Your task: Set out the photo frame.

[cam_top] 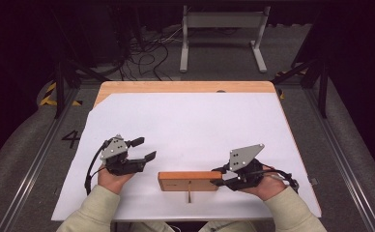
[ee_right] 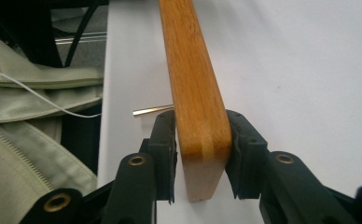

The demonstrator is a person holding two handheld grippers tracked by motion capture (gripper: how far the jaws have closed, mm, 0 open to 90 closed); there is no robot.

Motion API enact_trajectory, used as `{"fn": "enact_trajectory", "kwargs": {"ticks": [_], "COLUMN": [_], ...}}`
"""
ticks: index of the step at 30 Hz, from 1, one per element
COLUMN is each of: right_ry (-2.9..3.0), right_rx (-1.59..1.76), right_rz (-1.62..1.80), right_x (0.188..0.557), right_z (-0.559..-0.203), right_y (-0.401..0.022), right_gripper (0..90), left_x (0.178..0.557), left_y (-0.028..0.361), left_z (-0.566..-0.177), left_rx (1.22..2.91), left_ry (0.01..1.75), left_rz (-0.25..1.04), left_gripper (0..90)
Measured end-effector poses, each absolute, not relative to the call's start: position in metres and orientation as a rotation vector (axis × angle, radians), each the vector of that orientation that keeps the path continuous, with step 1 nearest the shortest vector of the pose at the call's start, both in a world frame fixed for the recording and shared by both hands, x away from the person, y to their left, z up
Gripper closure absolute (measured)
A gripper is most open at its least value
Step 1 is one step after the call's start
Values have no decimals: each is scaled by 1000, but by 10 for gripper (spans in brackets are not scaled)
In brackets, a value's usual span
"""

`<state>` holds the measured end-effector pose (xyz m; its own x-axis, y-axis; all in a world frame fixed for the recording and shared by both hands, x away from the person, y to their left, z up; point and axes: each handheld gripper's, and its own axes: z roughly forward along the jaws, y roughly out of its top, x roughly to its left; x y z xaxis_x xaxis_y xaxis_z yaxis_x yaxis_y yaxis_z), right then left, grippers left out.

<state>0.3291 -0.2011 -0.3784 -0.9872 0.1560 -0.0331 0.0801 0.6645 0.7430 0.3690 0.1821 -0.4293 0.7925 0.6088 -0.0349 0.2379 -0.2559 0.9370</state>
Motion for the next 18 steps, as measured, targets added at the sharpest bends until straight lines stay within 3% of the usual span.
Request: {"fn": "enact_trajectory", "kwargs": {"ticks": [18], "right_ry": [2882], "right_rx": [79], "right_rz": [1154], "right_x": [305], "right_z": [-382], "right_y": [-196], "right_gripper": [545], "left_x": [370], "left_y": [180], "left_z": [-431], "left_rx": [1858], "left_ry": [649], "left_rz": [398], "left_gripper": [302]}}
